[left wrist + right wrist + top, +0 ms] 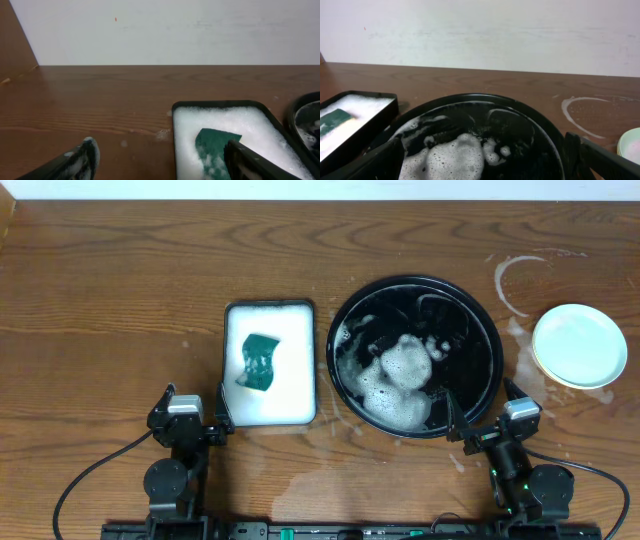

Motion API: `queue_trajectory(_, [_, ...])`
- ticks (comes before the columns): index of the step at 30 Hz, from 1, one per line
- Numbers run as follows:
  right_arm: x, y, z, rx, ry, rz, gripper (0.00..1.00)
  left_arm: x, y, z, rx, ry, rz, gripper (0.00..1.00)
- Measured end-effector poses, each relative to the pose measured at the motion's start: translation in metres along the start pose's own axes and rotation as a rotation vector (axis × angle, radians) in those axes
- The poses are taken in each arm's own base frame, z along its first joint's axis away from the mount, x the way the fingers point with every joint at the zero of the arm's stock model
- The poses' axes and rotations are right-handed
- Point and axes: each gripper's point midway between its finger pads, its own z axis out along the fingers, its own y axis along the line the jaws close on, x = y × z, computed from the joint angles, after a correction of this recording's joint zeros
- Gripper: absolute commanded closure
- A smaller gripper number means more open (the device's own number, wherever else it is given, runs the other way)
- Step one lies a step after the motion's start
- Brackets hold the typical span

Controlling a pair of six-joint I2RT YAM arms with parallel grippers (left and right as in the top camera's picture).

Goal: Clean dirty plates on tray and stack at the side

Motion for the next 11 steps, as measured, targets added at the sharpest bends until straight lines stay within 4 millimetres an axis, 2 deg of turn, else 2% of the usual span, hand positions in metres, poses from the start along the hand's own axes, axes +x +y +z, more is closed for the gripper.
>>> queue_trajectory(11, [0.0000, 0.0000, 0.0000, 0.000, 0.000, 0.000, 0.01, 0.0001, 0.0000, 0.0000, 0.000, 0.000, 0.000, 0.18])
